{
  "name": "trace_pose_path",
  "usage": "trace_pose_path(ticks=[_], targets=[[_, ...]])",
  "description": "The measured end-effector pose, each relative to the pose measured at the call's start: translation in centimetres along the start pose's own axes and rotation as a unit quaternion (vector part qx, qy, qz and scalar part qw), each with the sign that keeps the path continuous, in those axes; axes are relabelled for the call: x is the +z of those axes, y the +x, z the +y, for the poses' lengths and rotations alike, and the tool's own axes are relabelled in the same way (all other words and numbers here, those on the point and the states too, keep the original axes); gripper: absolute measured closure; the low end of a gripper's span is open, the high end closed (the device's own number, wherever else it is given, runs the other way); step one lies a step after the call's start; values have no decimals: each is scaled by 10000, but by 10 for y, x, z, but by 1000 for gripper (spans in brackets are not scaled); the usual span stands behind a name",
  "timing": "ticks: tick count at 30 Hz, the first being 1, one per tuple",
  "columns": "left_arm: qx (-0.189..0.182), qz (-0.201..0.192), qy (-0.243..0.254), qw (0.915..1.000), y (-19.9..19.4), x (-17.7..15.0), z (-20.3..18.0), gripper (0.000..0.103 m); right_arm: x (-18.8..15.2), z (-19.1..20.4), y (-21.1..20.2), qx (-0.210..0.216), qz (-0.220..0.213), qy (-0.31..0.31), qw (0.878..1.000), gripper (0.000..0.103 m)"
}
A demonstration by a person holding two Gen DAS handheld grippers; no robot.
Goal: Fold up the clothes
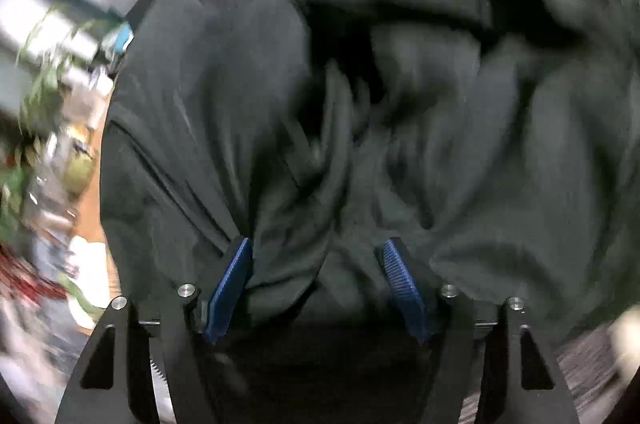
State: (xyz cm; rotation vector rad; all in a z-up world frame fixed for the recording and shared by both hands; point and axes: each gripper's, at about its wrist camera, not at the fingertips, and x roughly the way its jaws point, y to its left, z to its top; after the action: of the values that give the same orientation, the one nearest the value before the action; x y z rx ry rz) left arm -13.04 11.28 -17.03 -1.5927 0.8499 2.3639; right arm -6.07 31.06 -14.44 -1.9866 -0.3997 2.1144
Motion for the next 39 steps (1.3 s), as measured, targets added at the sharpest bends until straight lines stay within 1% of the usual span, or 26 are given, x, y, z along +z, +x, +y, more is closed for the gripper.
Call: trace_pose_path(ticks=[2,4,5,6,7,8,10,11,12,13,15,16,17,18,19,20,21,22,23,25,27,29,31,34,36,39], targets=[[-264,181,156,9994,-5,-2,12,35,1,-24,-14,502,-174,388,9978,41],[-805,348,-84,9961,-24,13,34,42,16,-50,-42,698,-629,605,9937,38],[-1112,178,-251,9933,-42,27,50,44,28,-63,-58,595,-923,646,9918,36],[-1244,-150,-380,9914,-61,46,63,44,41,-76,-73,456,-1197,683,9894,29],[-1226,-489,-523,9899,-78,67,74,44,61,-89,-82,200,-1403,707,9874,23],[-1043,-706,-658,9899,-87,94,81,44,85,-101,-86,-137,-1509,706,9859,21],[-768,-954,-880,9886,-91,151,85,44,133,-116,-75,-644,-1424,701,9852,23],[-697,-983,-965,9880,-87,181,83,45,159,-126,-60,-692,-1307,751,9862,28],[-938,-834,-929,9877,-70,211,70,47,175,-125,-47,-523,-1212,829,9878,42],[-1201,-671,-884,9865,-52,240,56,51,184,-129,-36,-126,-1089,940,9895,49],[-1269,-172,-759,9889,-17,267,23,62,203,-130,-13,455,-813,1105,9895,52],[-1293,80,-695,9891,1,279,7,63,215,-128,1,462,-646,1075,9910,52],[-1166,312,-590,9909,20,285,-7,65,225,-125,14,360,-478,1017,9930,51],[-1027,541,-482,9921,40,289,-21,66,230,-120,27,27,-306,902,9955,49],[-693,597,-463,9947,56,293,-24,66,234,-119,37,-277,-291,840,9957,38],[-344,639,-449,9964,72,296,-27,67,236,-127,40,-373,-487,952,9936,34],[6,680,-435,9967,87,300,-29,69,237,-140,47,-160,-421,1184,9919,27],[98,741,-564,9956,101,302,-23,68,239,-153,55,53,-355,1415,9893,27],[142,559,-861,9946,106,307,-9,73,240,-166,62,267,-289,1644,9856,27],[26,626,-1118,9917,114,315,8,76,244,-188,76,584,-186,2023,9774,26],[-97,710,-1362,9881,123,324,26,79,249,-190,81,332,-238,2016,9786,24],[-32,680,-1534,9858,130,334,37,82,255,-192,86,80,-290,2007,9792,21],[184,575,-1591,9854,134,342,41,84,263,-189,90,-356,-375,1929,9798,20],[586,350,-1559,9854,139,352,39,85,277,-193,99,-727,-469,2034,9753,19],[491,249,-1794,9822,141,354,48,85,286,-200,107,-835,-561,2128,9719,18],[12,164,-2386,9710,145,354,74,88,300,-205,119,-839,-750,2217,9686,18]])
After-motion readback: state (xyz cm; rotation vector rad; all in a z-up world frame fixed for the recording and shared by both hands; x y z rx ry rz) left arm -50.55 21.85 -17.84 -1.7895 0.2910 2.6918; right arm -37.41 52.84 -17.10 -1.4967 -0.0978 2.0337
